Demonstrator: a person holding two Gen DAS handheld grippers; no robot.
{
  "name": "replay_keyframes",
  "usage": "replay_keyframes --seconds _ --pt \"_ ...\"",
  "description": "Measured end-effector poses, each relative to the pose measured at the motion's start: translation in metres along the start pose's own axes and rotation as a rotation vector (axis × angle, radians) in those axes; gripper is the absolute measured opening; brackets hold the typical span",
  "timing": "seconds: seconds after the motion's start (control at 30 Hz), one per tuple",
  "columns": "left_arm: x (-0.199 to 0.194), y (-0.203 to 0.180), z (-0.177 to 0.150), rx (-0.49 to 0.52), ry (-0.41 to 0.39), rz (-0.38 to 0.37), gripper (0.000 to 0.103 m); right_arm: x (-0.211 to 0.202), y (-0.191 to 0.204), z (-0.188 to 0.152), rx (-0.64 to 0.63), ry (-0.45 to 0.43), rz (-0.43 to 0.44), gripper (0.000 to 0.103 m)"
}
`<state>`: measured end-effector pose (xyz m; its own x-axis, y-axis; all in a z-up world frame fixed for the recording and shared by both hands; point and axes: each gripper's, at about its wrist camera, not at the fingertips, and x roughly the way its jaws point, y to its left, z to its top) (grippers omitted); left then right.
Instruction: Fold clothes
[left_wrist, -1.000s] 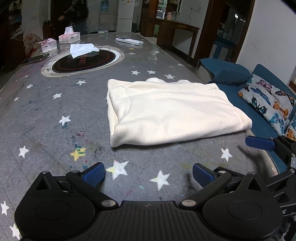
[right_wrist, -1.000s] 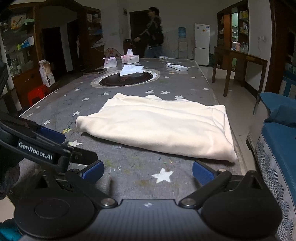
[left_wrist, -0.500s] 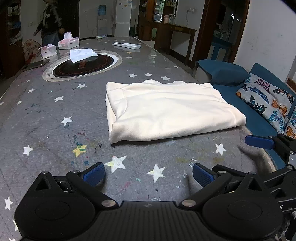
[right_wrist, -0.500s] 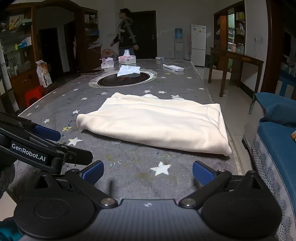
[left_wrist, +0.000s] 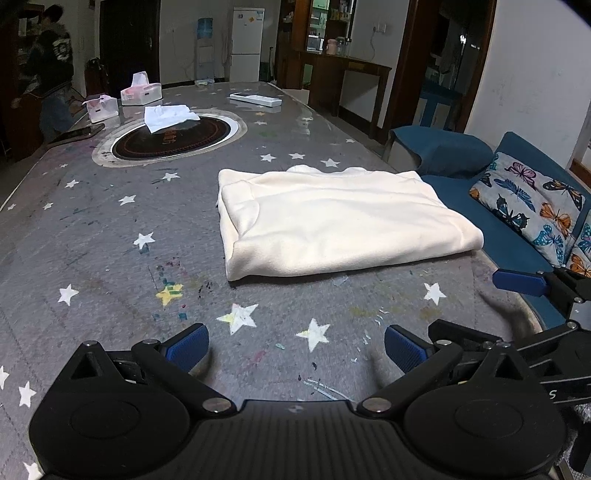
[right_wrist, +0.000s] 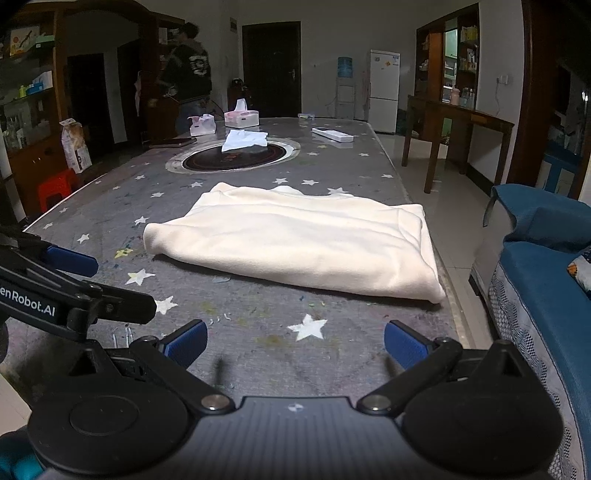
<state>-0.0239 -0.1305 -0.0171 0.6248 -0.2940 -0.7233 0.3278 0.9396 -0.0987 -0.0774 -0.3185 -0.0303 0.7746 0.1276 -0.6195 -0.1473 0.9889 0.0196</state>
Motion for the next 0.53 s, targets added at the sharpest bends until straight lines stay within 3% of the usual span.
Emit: replay_keyframes --seconds 0.53 --pt "0.007 0.015 0.007 -0.031 0.007 0.013 0.103 0.006 -0.001 0.009 -0.003 0.0 -0.009 0.103"
